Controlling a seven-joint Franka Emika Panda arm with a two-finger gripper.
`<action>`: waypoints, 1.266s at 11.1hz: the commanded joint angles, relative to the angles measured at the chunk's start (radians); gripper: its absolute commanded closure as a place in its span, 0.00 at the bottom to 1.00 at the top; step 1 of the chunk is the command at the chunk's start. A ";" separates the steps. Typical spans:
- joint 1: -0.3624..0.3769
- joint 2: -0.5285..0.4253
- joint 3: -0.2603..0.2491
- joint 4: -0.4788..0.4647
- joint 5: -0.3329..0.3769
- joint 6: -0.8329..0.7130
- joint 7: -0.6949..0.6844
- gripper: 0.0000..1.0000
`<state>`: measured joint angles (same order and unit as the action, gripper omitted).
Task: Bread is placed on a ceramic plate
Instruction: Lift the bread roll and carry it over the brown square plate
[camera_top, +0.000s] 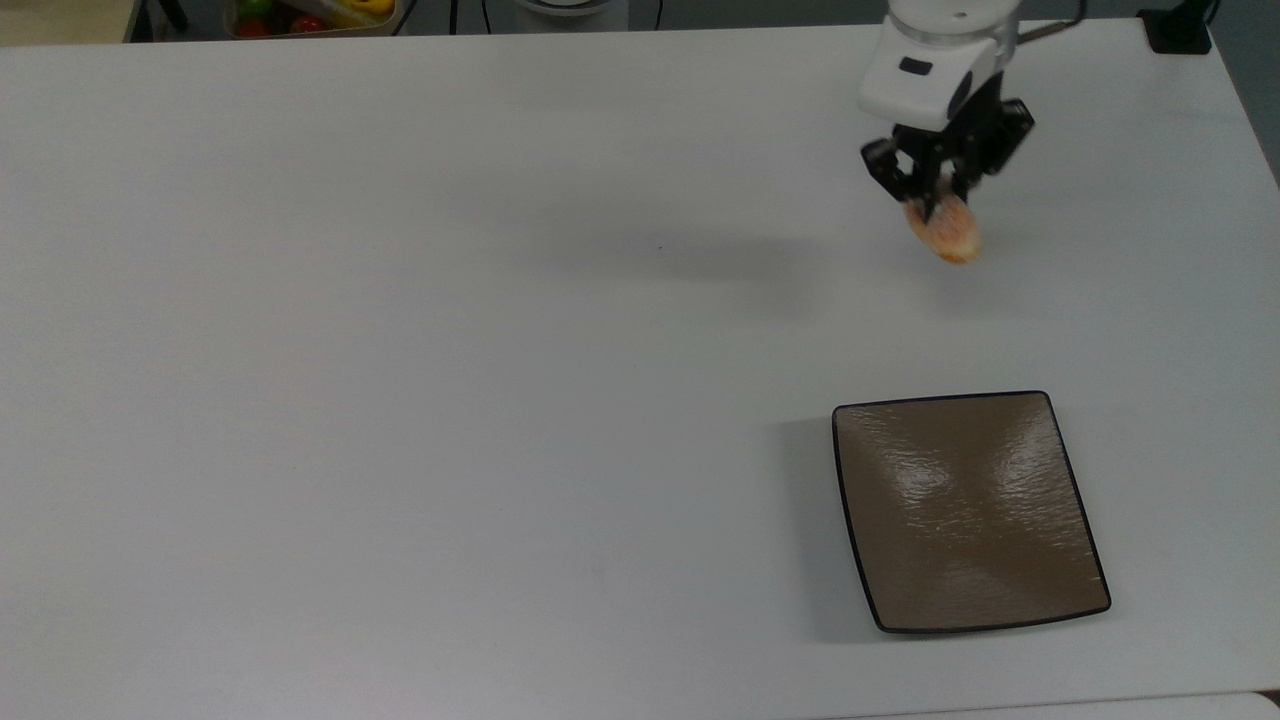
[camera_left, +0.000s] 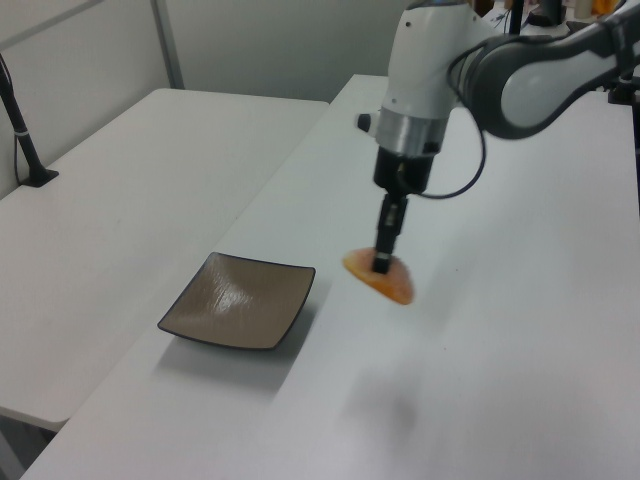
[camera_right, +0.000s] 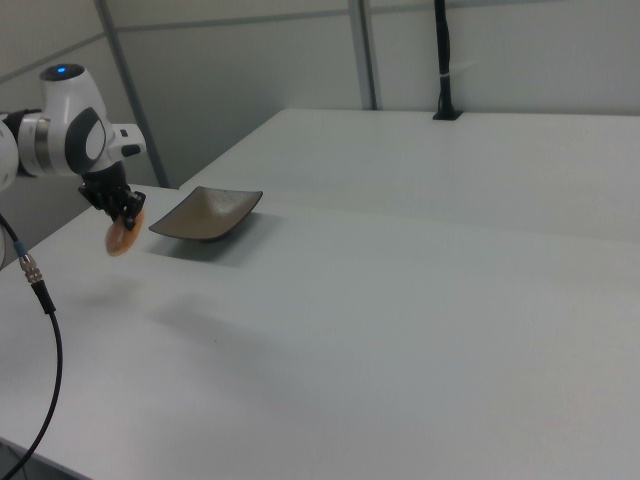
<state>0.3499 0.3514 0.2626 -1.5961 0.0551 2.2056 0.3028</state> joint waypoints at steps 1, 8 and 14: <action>0.126 0.159 -0.106 0.099 -0.142 0.222 0.192 0.73; 0.138 0.241 -0.198 0.163 -0.225 0.531 0.554 0.71; 0.130 0.363 -0.201 0.242 -0.225 0.582 0.805 0.50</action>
<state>0.4726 0.6429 0.0711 -1.4348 -0.1646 2.7696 1.0520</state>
